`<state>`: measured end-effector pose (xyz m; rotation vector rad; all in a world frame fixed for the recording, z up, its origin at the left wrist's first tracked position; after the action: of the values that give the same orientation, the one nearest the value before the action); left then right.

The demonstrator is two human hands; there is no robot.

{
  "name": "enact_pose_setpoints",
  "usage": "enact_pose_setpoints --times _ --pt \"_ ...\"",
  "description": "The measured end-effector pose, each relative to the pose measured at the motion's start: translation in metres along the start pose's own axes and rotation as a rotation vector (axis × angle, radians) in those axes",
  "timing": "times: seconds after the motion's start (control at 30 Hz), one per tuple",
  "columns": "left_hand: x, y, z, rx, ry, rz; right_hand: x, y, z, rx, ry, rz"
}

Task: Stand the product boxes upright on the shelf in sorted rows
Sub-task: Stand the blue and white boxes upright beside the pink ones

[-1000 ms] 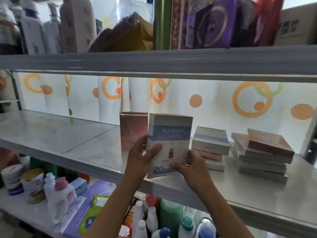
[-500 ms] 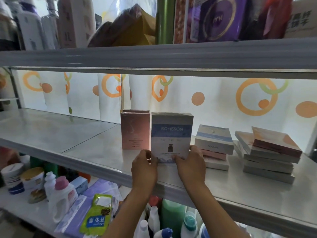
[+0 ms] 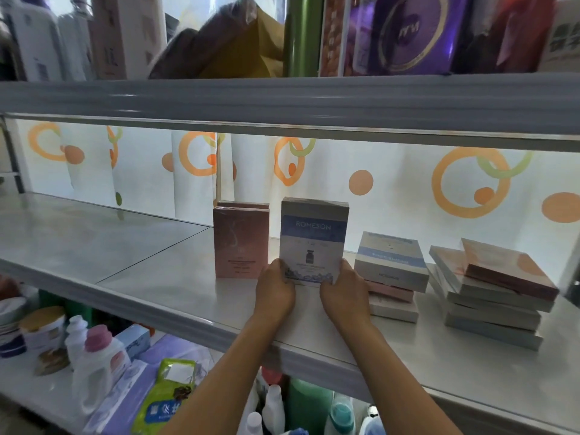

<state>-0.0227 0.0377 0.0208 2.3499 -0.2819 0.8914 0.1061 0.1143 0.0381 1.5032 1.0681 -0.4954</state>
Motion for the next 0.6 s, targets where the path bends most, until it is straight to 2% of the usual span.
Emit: enact_pose_setpoints --times 0.33,0.6 --pt "-0.005 -0.024 -0.013 -0.084 0.003 0.016 0.016 -0.016 -0.016 -0.065 -0.124 -0.051" --pt "0.000 -0.023 -0.003 -0.074 -0.010 -0.005 0.015 -0.009 -0.004 -0.057 -0.067 -0.161"
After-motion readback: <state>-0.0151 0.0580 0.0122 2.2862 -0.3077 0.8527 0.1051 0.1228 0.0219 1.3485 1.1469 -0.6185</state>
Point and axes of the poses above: each hand's wrist, its own z-axis away from the middle knuckle, its own y-axis out of the back of the hand, x = y × z, the point moved 5 cm from there along -z, towards the middle knuckle, and after that the axes turned 15 degrees about -y, right-handed, at the moved point
